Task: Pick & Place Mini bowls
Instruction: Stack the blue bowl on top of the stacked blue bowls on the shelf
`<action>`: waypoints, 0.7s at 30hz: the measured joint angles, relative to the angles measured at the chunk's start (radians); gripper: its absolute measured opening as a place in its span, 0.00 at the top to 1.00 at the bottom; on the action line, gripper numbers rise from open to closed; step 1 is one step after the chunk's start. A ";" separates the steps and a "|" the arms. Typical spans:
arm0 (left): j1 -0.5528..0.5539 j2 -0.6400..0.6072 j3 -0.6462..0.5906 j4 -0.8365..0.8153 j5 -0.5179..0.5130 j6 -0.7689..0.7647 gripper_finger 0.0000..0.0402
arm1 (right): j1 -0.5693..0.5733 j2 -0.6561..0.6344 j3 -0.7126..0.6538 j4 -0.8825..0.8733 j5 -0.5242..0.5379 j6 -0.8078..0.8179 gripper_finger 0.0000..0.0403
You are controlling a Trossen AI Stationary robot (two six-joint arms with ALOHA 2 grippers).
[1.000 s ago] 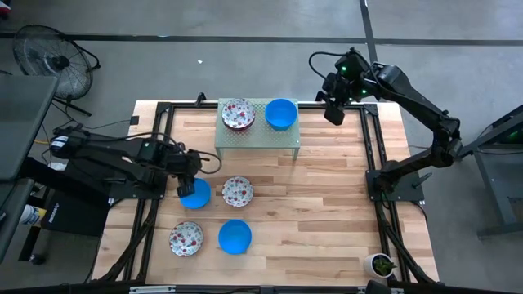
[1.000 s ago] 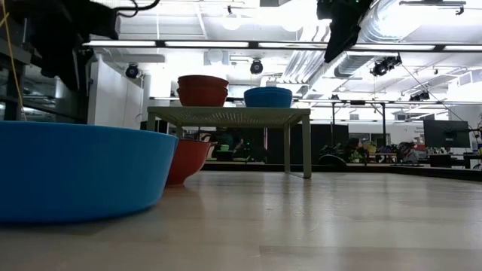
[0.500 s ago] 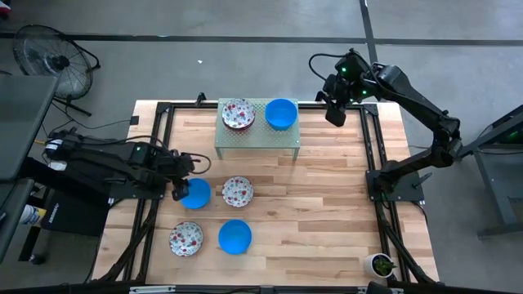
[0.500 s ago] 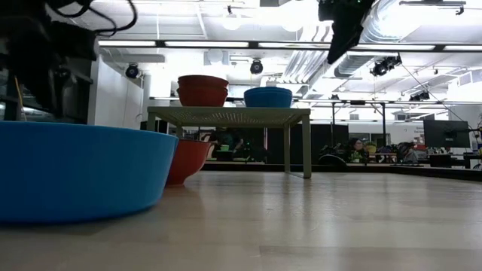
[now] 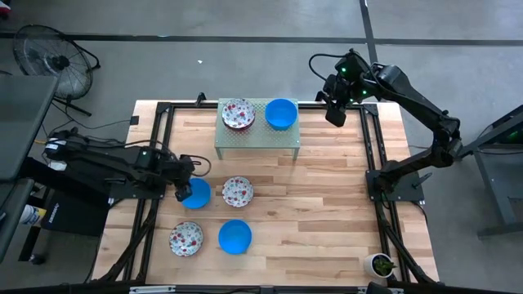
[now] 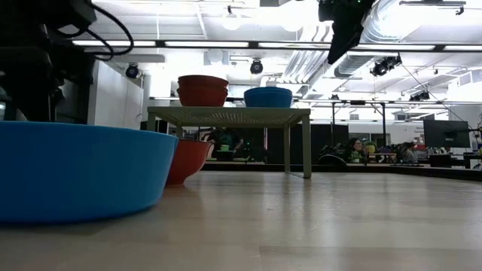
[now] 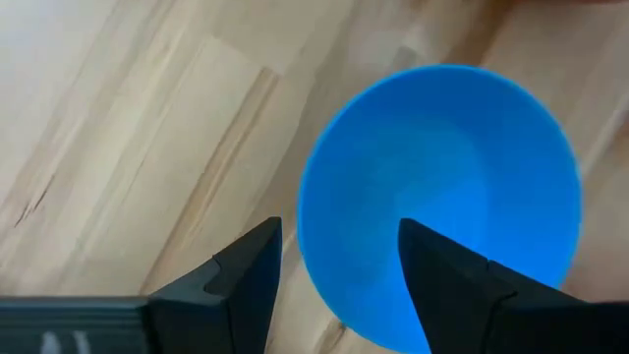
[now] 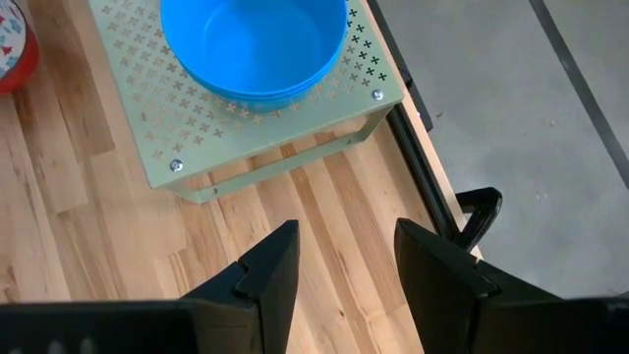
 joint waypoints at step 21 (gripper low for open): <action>0.000 0.289 0.000 0.068 0.054 -0.020 0.50 | 0.001 0.000 0.000 -0.003 -0.002 0.022 0.61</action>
